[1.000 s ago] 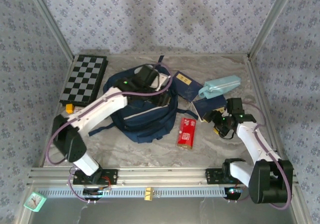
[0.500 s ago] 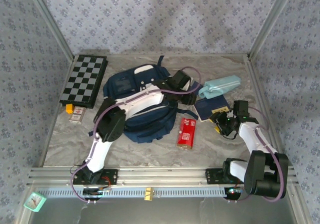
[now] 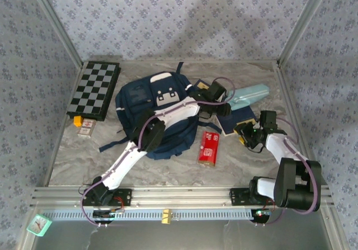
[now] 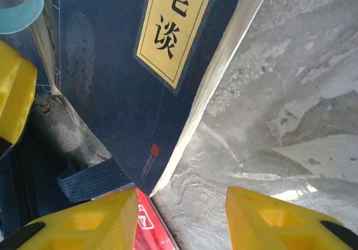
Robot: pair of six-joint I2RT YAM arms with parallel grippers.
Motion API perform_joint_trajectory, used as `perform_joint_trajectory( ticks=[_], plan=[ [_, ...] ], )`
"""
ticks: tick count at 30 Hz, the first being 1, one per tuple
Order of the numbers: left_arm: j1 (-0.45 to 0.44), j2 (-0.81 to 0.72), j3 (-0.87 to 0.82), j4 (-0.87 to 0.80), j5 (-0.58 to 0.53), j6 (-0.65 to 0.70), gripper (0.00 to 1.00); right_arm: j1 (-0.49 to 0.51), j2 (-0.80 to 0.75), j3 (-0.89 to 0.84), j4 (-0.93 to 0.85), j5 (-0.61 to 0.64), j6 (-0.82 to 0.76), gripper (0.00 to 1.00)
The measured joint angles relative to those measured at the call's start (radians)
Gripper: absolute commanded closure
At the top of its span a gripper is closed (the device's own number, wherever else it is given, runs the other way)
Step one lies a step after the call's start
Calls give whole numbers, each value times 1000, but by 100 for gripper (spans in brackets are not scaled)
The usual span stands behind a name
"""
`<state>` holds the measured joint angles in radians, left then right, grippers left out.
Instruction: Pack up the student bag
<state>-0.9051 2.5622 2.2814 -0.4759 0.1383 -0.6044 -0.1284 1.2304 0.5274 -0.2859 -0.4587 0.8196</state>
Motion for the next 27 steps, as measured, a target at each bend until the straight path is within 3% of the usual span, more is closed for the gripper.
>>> perform_joint_trajectory(
  ticks=[5, 17, 27],
  plan=[
    [0, 101, 172, -82, 35, -27, 49, 0, 18, 0, 5, 2, -1, 54],
    [-43, 103, 181, -149, 56, -142, 51, -105, 23, 29, -54, 3, -59, 54],
    [-135, -69, -84, -152, -3, -217, 54, -216, -35, 50, -181, 42, -145, 43]
  ],
)
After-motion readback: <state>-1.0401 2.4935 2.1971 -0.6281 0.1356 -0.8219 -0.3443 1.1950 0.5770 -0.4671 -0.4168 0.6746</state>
